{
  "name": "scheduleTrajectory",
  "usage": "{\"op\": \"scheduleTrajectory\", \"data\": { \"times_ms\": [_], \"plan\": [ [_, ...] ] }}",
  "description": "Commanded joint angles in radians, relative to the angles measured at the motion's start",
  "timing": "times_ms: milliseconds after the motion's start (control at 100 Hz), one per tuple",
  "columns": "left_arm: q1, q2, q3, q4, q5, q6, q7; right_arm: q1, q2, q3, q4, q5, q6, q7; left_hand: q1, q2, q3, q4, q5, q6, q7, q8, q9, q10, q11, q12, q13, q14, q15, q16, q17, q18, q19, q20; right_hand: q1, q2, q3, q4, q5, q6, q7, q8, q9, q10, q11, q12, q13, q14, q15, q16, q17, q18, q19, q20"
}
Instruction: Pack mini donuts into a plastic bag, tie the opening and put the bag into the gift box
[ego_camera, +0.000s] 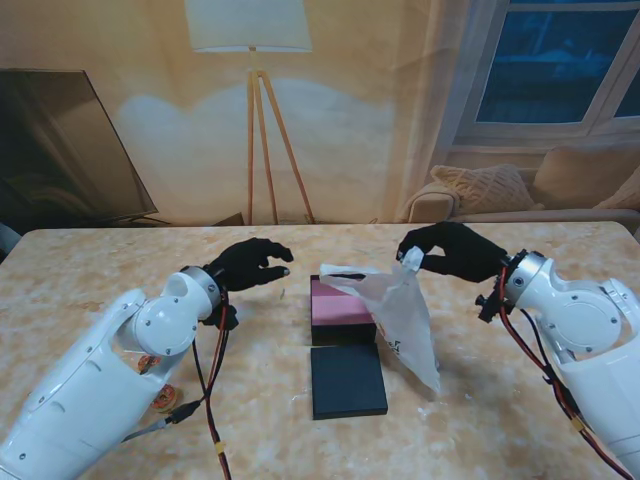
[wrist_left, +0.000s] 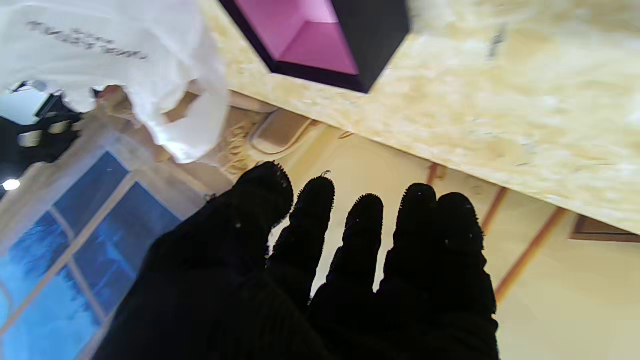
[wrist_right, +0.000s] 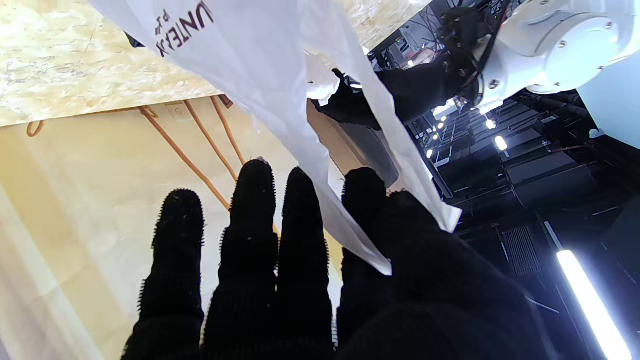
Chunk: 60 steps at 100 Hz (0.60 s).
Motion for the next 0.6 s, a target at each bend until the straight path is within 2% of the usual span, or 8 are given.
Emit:
{"op": "scheduleTrajectory", "data": {
  "times_ms": [0, 270, 370, 490, 590],
  "plan": [
    [0.001, 0.01, -0.01, 0.029, 0.028, 0.002, -0.009, 0.004, -0.002, -0.012, 0.002, 0.0, 0.003, 0.022, -0.02, -0.011, 0.026, 0.018, 0.026, 0.005, -0.028, -0.014, 0.014, -0.01, -0.014, 0.002, 0.017, 0.02, 0.012, 0.021, 0.0, -0.01, 0.013, 0.016, 0.141, 0.023, 0.132, 0.051, 0.026, -0.246, 0.01, 0.032, 0.018, -0.029, 0.003, 0.012, 0.009, -0.023, 0.007, 0.014, 0.001, -0.017, 0.006, 0.007],
    [0.012, 0.018, -0.042, 0.122, 0.147, -0.051, 0.034, 0.012, 0.002, -0.019, 0.01, 0.01, -0.004, 0.039, -0.023, -0.044, 0.054, 0.016, 0.019, 0.004, -0.057, -0.029, 0.008, -0.017, -0.027, -0.004, 0.02, 0.018, 0.008, 0.025, 0.0, -0.004, 0.012, 0.02, 0.14, 0.022, 0.134, 0.05, 0.026, -0.247, 0.009, 0.033, 0.019, -0.031, 0.002, 0.016, 0.01, -0.021, 0.007, 0.018, 0.002, -0.017, 0.007, 0.007],
    [0.011, 0.024, -0.052, 0.157, 0.177, -0.07, 0.032, 0.008, 0.003, -0.016, 0.007, 0.007, -0.008, 0.039, -0.048, -0.088, 0.119, 0.008, 0.013, -0.011, -0.076, -0.041, -0.004, -0.028, -0.047, -0.019, 0.012, 0.011, -0.008, 0.022, -0.008, -0.003, -0.002, 0.022, 0.139, 0.021, 0.135, 0.05, 0.026, -0.249, 0.008, 0.033, 0.02, -0.032, 0.001, 0.016, 0.012, -0.023, 0.008, 0.019, 0.003, -0.017, 0.008, 0.007],
    [0.005, 0.029, -0.06, 0.198, 0.204, -0.097, 0.033, 0.001, 0.002, -0.01, -0.002, 0.009, -0.002, 0.04, -0.067, -0.145, 0.176, -0.001, -0.009, -0.061, -0.082, -0.05, -0.023, -0.053, -0.076, -0.04, 0.005, 0.004, -0.028, 0.012, -0.018, 0.0, -0.022, 0.02, 0.138, 0.024, 0.133, 0.05, 0.026, -0.251, 0.008, 0.033, 0.02, -0.028, 0.001, 0.016, 0.013, -0.02, 0.01, 0.02, 0.005, -0.015, 0.009, 0.007],
    [-0.006, 0.039, -0.06, 0.23, 0.236, -0.125, 0.016, -0.006, 0.004, -0.006, -0.012, 0.018, 0.001, 0.047, -0.088, -0.195, 0.219, -0.012, -0.04, -0.122, -0.073, -0.058, -0.051, -0.095, -0.106, -0.07, -0.012, -0.007, -0.072, -0.015, -0.03, 0.0, -0.061, 0.012, 0.136, 0.023, 0.131, 0.05, 0.026, -0.256, 0.007, 0.033, 0.021, -0.028, 0.0, 0.016, 0.012, -0.021, 0.009, 0.021, 0.002, -0.014, 0.008, 0.007]
  ]
}}
